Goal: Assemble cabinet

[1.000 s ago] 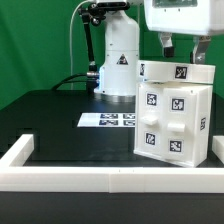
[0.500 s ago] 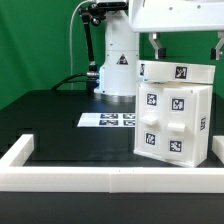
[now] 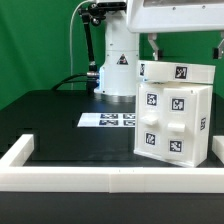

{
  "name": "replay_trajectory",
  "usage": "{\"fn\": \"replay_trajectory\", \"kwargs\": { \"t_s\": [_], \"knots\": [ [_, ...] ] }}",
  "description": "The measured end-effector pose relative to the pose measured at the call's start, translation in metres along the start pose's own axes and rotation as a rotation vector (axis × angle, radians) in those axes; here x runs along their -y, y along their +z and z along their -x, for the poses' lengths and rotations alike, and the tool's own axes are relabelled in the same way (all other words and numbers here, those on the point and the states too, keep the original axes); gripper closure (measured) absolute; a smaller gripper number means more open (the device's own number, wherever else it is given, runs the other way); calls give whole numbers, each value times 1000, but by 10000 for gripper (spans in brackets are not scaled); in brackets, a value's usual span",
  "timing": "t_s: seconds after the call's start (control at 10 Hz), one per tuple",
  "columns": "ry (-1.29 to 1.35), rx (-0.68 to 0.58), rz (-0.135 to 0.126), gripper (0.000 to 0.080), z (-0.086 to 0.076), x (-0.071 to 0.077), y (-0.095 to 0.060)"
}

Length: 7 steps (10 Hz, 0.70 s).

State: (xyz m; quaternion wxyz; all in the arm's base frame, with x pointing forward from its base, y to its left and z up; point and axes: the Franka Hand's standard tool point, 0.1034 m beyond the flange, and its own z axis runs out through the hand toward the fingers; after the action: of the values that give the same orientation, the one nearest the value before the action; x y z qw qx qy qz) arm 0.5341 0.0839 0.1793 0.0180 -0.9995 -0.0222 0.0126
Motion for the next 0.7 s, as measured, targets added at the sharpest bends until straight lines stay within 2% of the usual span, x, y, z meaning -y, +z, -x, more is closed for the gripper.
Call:
{"fn": "replay_trajectory", "kwargs": {
  "t_s": [0.1,0.2,0.3,0.4,0.7],
  "knots": [
    [-78,1,0,2,0,1,0],
    [-263,3,-2,2,-1,-1,-1],
    [-379,60,-25,2,3,-5,-2],
    [-387,54,-21,2,-1,-7,-6],
    [-591,54,-27,2,0,-8,-4]
  ]
}}
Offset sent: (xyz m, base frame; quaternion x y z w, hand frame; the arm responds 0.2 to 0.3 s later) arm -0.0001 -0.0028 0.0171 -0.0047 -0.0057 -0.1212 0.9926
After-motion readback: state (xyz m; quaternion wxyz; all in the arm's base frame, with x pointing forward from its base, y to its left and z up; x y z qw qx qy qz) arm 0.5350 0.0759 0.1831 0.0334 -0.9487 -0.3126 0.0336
